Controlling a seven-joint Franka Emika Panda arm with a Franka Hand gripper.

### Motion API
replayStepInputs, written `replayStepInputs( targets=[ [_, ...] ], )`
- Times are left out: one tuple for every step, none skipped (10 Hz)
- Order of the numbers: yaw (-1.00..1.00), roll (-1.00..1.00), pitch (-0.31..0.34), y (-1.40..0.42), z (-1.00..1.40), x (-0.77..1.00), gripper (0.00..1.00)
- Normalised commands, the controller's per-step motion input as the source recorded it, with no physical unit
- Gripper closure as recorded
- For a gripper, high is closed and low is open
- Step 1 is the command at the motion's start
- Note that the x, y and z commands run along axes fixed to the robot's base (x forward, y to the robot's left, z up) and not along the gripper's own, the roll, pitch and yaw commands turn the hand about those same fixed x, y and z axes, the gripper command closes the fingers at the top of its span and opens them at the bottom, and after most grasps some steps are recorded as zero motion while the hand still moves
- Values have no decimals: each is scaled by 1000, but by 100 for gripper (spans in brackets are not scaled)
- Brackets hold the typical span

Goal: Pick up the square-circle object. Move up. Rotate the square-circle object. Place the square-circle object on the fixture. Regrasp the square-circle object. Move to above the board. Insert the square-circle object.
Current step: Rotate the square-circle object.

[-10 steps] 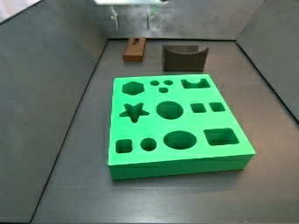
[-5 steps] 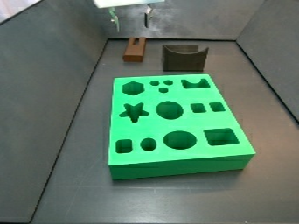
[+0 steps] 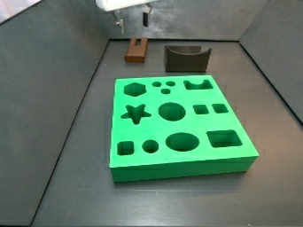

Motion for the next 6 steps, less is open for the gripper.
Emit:
replayStepInputs(
  targets=[
    [1000,-2,-3,1,-41,38,0],
    [1000,-2,-3,2,-40,38,0],
    [1000,-2,-3,2,-39,38,0],
    [1000,-2,-4,2,-38,38,0],
    [1000,-2,-4,2,-38,38,0],
    [1000,-2,-4,2,-38,38,0]
  ],
)
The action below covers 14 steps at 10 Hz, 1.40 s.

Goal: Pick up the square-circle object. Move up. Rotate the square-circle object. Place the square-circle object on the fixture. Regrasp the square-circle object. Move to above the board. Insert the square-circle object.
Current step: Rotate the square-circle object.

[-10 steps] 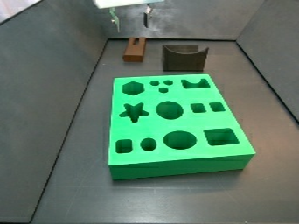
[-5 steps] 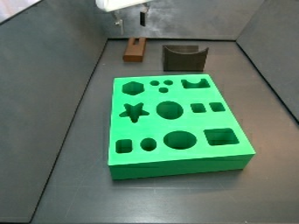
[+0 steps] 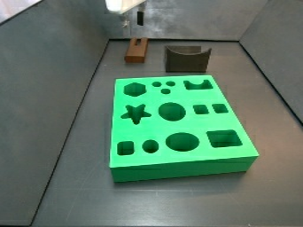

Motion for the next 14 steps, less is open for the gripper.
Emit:
replayStepInputs(
  targets=[
    [1000,-2,-4,2,-37,38,0],
    [1000,-2,-4,2,-37,38,0],
    [1000,-2,-4,2,-37,38,0],
    [1000,-2,-5,2,-37,38,0],
    [1000,-2,-5,2,-37,38,0],
    [1000,-2,-5,2,-37,38,0],
    [1000,-2,-5,2,-36,38,0],
    [1000,-3,-5,2,-36,38,0],
    [1000,-3,-6,2,-36,38,0],
    [1000,-3,-6,2,-36,38,0],
    [1000,-3,-6,2,-36,38,0],
    [1000,-3,-7,2,-36,38,0],
    [1000,-3,-7,2,-36,38,0],
    [1000,-4,-8,2,-36,38,0]
  ],
)
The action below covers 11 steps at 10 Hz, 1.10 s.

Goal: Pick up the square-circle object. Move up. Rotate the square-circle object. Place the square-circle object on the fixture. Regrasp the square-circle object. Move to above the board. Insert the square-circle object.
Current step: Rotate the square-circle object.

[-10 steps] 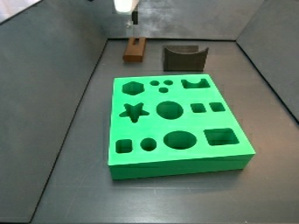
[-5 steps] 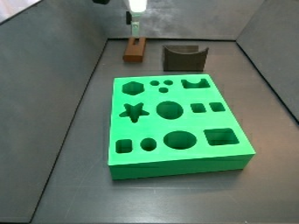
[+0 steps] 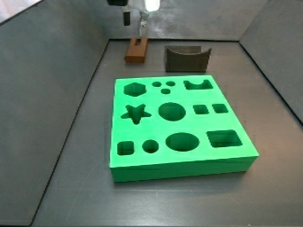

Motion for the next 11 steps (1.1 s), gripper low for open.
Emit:
replayStepInputs(
  targets=[
    [1000,-4,-8,2,-36,38,0],
    [1000,-4,-9,2,-36,38,0],
    [1000,-5,-10,2,-36,38,0],
    [1000,-5,-11,2,-36,38,0],
    [1000,-5,-12,2,-36,38,0],
    [1000,-6,-14,2,-36,38,0],
    [1000,-7,-16,2,-36,38,0],
    [1000,-8,-18,2,-36,38,0],
    [1000,-10,-23,2,-36,38,0],
    [1000,-12,-27,2,-36,38,0],
    [822,-14,-31,2,-36,37,0]
  ],
)
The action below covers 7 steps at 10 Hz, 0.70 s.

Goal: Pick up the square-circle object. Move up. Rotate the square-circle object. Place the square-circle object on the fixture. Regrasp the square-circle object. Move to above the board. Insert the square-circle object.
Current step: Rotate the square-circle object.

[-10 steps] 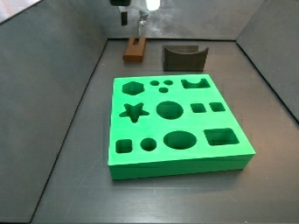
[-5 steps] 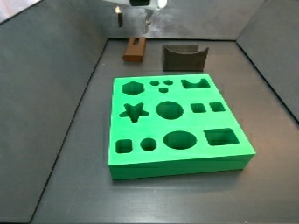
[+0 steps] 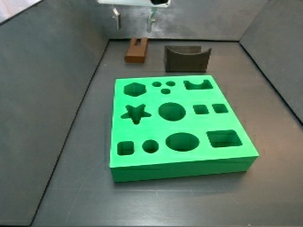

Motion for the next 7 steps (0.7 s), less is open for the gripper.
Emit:
replayStepInputs(
  targets=[
    [590,-15,-31,2,-37,36,0],
    [340,-15,-30,2,-37,35,0],
    [220,-15,-30,2,-37,35,0],
    [0,0,0,0,-1000,0,0],
    [-42,0,-6,0,-1000,4,0],
    [-40,-8,-26,-1,-1000,16,0],
    [-25,-33,-38,3,-1000,23,0]
  ],
)
